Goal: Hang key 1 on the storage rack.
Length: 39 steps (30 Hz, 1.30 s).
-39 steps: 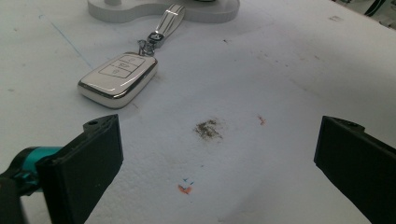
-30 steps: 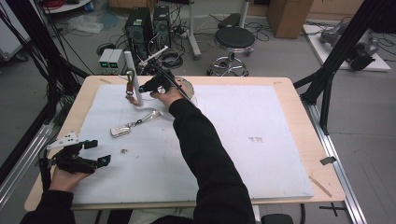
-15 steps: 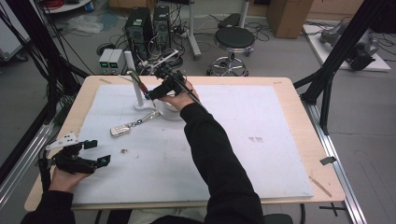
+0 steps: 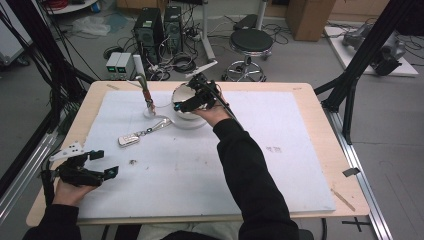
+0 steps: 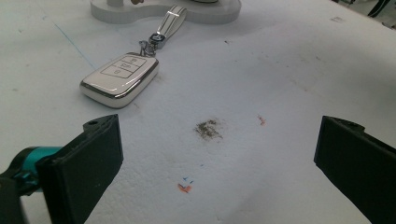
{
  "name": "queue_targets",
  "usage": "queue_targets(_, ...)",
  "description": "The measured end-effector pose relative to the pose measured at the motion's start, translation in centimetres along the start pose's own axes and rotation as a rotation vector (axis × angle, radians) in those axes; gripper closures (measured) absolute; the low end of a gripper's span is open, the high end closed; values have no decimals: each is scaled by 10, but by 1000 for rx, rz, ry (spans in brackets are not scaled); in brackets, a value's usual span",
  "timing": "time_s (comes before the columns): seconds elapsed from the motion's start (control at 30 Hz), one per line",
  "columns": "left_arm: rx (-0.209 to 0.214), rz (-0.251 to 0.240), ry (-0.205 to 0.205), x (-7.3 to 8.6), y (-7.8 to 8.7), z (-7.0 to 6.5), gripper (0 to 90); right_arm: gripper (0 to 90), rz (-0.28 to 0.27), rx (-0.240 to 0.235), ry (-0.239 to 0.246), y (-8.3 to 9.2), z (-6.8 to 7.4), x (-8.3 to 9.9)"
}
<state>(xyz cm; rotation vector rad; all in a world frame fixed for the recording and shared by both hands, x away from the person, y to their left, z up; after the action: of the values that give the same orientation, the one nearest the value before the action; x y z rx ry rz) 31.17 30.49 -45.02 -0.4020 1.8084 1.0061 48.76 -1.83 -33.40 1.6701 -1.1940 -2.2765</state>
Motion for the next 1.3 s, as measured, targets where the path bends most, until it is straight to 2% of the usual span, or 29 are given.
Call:
queue_targets(0.1, 0, 1, 0, 0, 0, 0, 17, 5, 8, 10, -12, 9, -5, 6)
queue_targets(0.2, -3, 4, 0, 0, 0, 0, 17, 5, 21, 39, 3, 18, -7, 9)
queue_targets(0.37, -4, 5, 0, 0, 0, 0, 17, 5, -1, 68, -10, 34, -10, 10)
queue_targets(0.5, -4, 8, -2, 0, 0, 0, 17, 5, 13, 79, -7, 43, -11, 14)
queue_targets(0.6, -2, 6, -1, 0, 1, 0, 17, 6, -9, 85, -3, 48, -11, 18)
queue_targets(0.77, -1, 7, 1, 0, 0, 0, 17, 6, -3, 93, -28, 54, -15, 34)
queue_targets(1.3, 0, 14, 0, 1, -1, 0, 17, 6, -74, 113, -91, 86, -26, 85)
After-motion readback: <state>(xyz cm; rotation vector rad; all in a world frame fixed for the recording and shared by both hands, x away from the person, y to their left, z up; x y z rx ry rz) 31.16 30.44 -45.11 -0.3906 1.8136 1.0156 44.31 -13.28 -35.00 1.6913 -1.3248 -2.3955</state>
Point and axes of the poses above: each handheld gripper's, and its own axes: y roughly backward along the jaws, x roughly out of its underside, z roughly to its left, the point moved 4 cm from there along -y, roughly forward along the jaws, and after that the axes turned 5 degrees about -x, right-handed, at the moved point
